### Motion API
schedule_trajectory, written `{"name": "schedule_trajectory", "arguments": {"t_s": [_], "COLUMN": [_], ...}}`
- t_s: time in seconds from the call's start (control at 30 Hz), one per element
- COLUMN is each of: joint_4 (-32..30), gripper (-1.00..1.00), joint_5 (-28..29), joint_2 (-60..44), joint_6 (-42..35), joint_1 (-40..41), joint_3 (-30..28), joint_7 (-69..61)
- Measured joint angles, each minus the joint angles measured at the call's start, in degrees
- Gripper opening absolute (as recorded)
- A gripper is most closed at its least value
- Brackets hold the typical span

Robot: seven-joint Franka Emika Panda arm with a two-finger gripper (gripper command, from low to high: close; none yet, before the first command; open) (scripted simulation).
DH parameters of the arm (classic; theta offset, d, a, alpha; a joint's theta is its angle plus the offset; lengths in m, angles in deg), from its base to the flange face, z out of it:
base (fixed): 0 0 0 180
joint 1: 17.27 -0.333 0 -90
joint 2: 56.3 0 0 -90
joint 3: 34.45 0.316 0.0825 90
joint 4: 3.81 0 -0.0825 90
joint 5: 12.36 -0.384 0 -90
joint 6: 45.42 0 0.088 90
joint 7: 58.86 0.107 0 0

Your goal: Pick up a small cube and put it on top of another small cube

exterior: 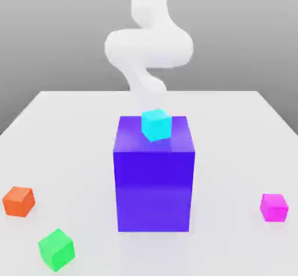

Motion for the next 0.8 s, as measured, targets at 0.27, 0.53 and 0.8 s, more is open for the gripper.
{"name": "schedule_trajectory", "arguments": {"t_s": [0.27,0.53,0.8], "joint_4": [-3.7,-7.3,-11.1], "gripper": [0.0,0.0,0.0], "joint_5": [-6.3,-10.7,-8.7], "joint_2": [-14.2,-28.1,-41.3], "joint_6": [6.0,12.0,18.7], "joint_1": [-12.4,-21.8,-29.3], "joint_3": [-1.7,0.2,4.7], "joint_7": [-15.4,-29.3,-38.4]}}
